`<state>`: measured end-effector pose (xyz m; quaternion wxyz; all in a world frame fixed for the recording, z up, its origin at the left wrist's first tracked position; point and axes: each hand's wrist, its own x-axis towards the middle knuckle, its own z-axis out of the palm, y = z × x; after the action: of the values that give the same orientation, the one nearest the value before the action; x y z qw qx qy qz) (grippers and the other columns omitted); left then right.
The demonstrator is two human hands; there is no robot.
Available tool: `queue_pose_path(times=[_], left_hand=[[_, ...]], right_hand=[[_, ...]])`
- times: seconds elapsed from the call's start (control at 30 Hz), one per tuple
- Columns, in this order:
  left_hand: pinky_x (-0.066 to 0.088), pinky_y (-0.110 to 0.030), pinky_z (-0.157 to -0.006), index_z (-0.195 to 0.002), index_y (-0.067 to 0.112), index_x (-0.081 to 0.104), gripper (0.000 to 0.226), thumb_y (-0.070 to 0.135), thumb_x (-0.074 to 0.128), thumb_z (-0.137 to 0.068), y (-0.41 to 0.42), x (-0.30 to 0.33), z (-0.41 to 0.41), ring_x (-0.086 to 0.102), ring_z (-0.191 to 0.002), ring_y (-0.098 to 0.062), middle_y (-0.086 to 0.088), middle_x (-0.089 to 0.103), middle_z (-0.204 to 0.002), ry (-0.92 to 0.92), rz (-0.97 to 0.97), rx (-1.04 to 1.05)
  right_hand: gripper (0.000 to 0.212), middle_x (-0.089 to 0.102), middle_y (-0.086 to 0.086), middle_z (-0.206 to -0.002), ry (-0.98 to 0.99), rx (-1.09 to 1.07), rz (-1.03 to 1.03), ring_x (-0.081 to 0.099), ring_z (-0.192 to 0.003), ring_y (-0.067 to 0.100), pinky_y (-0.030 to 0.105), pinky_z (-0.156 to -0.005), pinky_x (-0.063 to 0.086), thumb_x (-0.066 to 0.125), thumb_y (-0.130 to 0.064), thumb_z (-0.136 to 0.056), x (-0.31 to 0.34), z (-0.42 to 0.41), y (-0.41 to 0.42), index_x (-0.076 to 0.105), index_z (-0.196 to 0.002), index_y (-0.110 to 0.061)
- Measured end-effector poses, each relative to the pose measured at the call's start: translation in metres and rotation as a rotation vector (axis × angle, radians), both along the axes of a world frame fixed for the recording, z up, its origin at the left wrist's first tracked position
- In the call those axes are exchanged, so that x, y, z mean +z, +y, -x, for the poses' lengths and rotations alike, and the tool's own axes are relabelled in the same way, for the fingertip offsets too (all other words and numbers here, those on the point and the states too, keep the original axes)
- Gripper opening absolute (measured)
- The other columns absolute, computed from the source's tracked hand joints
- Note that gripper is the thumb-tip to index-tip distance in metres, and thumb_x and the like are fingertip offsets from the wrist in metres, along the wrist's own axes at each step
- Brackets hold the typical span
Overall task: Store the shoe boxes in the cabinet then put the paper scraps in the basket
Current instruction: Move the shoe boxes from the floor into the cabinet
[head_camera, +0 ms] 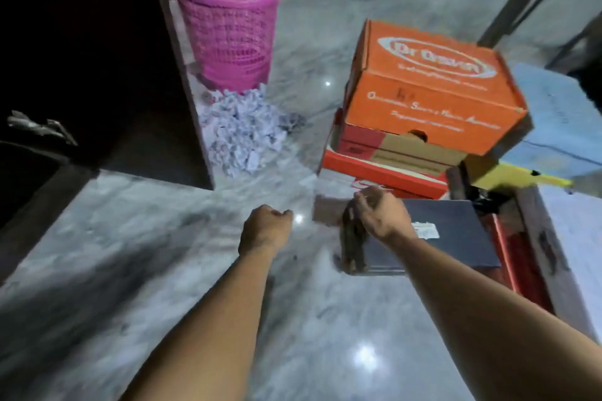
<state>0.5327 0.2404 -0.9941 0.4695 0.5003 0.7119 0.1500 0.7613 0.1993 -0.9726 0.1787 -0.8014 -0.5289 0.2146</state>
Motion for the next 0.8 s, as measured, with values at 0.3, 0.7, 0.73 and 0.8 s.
queue_pose_path(times=[0.3, 0.7, 0.73, 0.8], left_hand=[[0.057, -0.039, -0.095, -0.119, 0.027, 0.064, 0.074, 0.061, 0.073, -0.053, -0.057, -0.038, -0.157, 0.071, -0.104, -0.023, 0.004, 0.075, -0.116, -0.222, 0.099, -0.236], [0.051, -0.041, -0.096, -0.146, 0.023, 0.037, 0.064, 0.031, 0.062, -0.088, -0.069, -0.055, -0.114, 0.062, -0.117, -0.034, -0.007, 0.065, -0.131, -0.125, -0.003, 0.04], [0.052, -0.044, -0.098, -0.146, 0.026, 0.037, 0.064, 0.034, 0.061, -0.087, -0.068, -0.056, -0.102, 0.061, -0.116, -0.035, -0.007, 0.065, -0.131, -0.112, -0.013, 0.064], [0.052, -0.047, -0.098, -0.146, 0.028, 0.037, 0.064, 0.036, 0.06, -0.087, -0.069, -0.055, -0.074, 0.061, -0.116, -0.036, -0.008, 0.064, -0.13, -0.06, -0.031, 0.111]], right_hand=[[0.092, 0.048, 0.02, -0.152, -0.033, -0.378, 0.36, 0.043, -0.143, 0.039, 0.043, -0.116, 0.034, 0.055, -0.073, -0.087, -0.022, -0.169, -0.112, 0.035, -0.151, -0.011], [0.059, 0.071, 0.009, -0.11, 0.218, -0.525, 0.159, 0.067, -0.109, 0.031, 0.035, -0.089, 0.051, 0.076, -0.056, -0.079, -0.054, -0.147, -0.119, 0.063, -0.117, -0.013], [0.059, 0.069, 0.009, -0.114, 0.245, -0.512, 0.145, 0.066, -0.111, 0.031, 0.033, -0.087, 0.049, 0.077, -0.05, -0.081, -0.059, -0.133, -0.119, 0.058, -0.123, -0.013], [0.065, 0.064, 0.012, -0.128, 0.299, -0.472, 0.115, 0.063, -0.117, 0.033, 0.036, -0.093, 0.048, 0.076, -0.043, -0.086, -0.066, -0.099, -0.117, 0.045, -0.135, -0.015]])
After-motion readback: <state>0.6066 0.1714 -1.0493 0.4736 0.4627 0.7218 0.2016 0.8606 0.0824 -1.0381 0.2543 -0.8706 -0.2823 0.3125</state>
